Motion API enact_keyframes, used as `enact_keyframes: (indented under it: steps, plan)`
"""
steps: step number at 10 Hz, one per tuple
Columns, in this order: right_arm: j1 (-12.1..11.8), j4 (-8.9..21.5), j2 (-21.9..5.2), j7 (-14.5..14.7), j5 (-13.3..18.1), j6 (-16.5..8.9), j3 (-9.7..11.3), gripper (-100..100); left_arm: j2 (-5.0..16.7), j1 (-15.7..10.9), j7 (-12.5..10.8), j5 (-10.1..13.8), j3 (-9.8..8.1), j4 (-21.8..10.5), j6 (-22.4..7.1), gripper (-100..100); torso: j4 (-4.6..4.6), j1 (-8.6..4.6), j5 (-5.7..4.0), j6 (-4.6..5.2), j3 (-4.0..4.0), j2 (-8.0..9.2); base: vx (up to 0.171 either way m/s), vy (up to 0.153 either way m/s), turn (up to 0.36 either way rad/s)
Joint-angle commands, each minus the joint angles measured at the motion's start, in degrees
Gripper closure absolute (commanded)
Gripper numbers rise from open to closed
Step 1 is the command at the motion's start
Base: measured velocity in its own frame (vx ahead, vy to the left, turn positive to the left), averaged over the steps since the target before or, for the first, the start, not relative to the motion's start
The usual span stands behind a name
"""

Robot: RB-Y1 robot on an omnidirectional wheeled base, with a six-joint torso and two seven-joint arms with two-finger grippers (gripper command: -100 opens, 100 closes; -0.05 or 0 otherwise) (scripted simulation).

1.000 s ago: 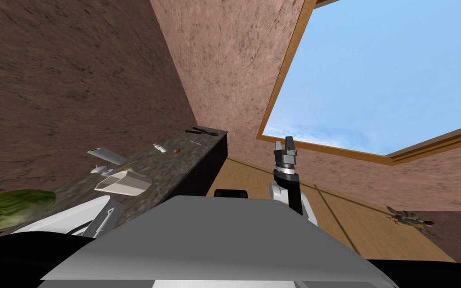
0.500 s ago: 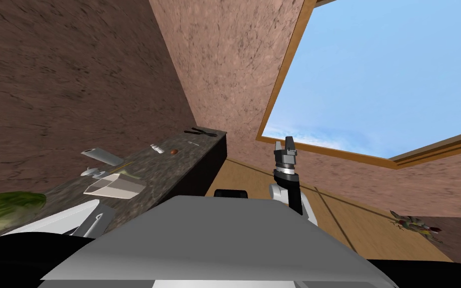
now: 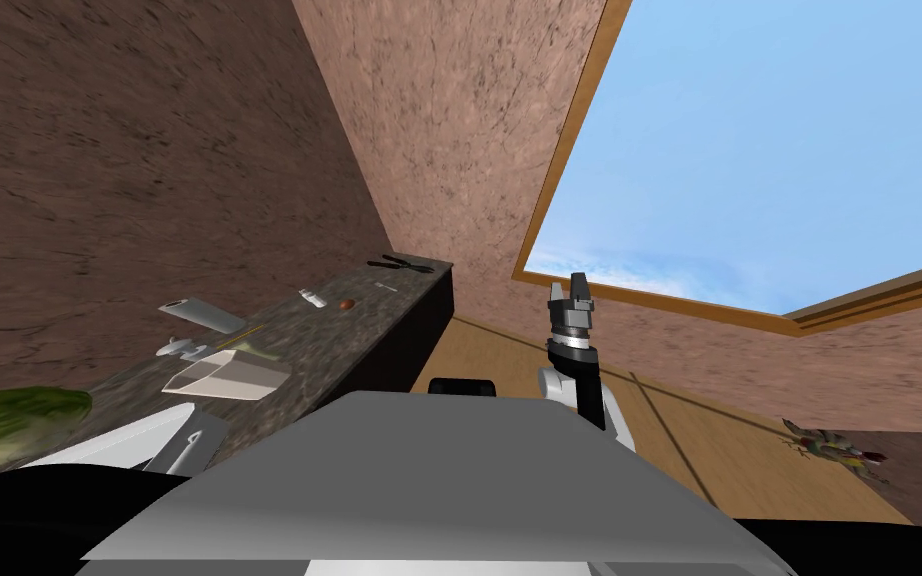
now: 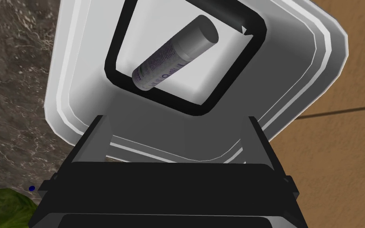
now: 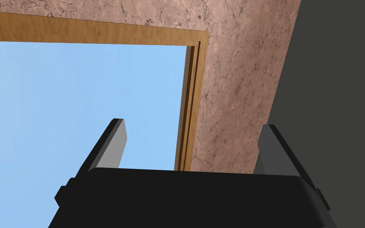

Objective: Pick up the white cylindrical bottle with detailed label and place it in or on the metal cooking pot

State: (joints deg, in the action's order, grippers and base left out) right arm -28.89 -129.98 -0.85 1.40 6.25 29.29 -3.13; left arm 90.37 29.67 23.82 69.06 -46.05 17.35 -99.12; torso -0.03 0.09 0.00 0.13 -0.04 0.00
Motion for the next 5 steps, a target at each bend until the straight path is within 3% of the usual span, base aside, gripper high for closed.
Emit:
enact_keyframes:
  steps: [1,2,5]
  plan:
    - [0.0,0.0,0.0,0.0,0.0,0.0,0.0,0,0.0,0.0,0.0,0.0,0.00,0.0,0.0,-100,0.00,0.00,0.00,0.00,0.00,0.00,0.000,0.000,0.000]
    - [0.0,0.0,0.0,0.0,0.0,0.0,0.0,0,0.0,0.0,0.1,0.0,0.02,-0.1,0.0,0,0.00,-0.01,-0.01,0.01,-0.01,-0.01,0.000,0.000,0.000]
    - [0.0,0.0,0.0,0.0,0.0,0.0,0.0,0,0.0,0.0,0.1,0.0,0.02,-0.1,0.0,0,-0.01,-0.02,-0.01,0.01,-0.02,-0.03,0.000,0.000,0.000]
